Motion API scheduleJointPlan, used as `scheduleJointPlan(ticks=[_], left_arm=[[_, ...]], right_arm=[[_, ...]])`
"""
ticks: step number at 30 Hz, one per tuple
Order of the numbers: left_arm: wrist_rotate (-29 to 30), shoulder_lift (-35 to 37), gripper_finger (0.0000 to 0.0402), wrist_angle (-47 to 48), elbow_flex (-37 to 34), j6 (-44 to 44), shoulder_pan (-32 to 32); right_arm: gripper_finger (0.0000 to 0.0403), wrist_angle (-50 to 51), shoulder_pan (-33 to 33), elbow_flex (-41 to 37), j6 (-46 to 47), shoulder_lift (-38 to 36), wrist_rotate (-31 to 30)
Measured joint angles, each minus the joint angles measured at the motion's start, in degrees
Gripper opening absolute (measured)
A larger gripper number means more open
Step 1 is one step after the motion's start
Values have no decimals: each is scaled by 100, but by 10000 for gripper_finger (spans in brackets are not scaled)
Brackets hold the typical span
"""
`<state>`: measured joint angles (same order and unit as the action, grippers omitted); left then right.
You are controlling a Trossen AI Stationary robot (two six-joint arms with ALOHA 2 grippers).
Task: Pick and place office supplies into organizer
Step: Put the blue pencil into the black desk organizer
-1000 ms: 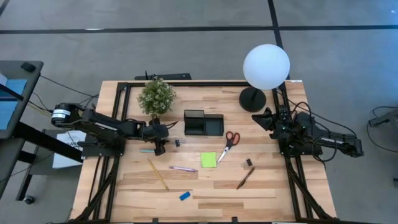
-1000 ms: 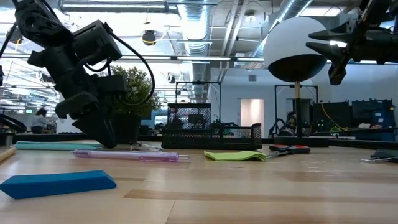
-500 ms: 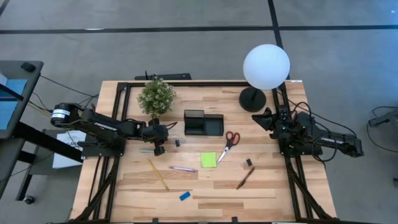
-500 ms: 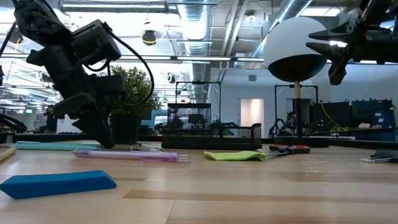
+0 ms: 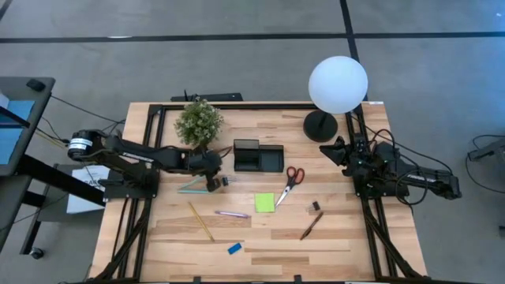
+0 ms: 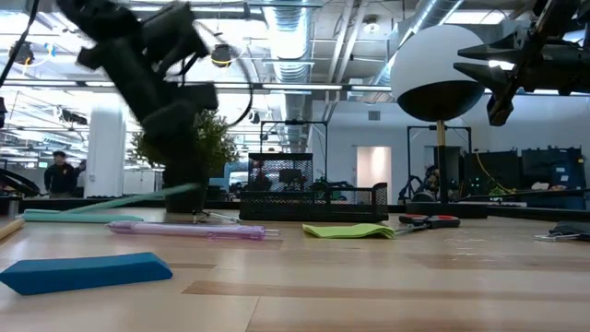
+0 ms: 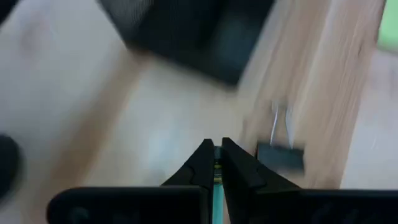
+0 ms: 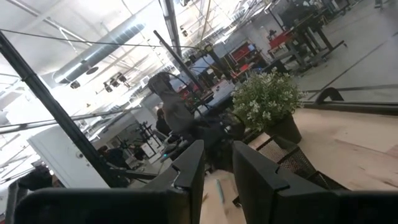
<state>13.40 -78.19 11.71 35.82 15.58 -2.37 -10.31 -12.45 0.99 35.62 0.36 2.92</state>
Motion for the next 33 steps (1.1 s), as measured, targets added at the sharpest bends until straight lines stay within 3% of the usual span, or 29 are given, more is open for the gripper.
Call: scheduleJointPlan(ticks=[8,14,18,27,33], left_arm=[[892,2,2,603,1832,-722,7],[1549,23,2,-507,2967,-1761,-69],[1550,26,2,-974,3131,-1893,-237],[1536,-90,1,267,3112,-1348,-358],[1149,-174,0,-292,3121,-810,-326]], right_arm=[[76,1,0,0,77,-2,0],[76,0,0,0,90,0,-2],[76,1,0,0,90,-1,0],[76,4,0,0,61,0,-1],[76,14,21,0,275,55,-33]])
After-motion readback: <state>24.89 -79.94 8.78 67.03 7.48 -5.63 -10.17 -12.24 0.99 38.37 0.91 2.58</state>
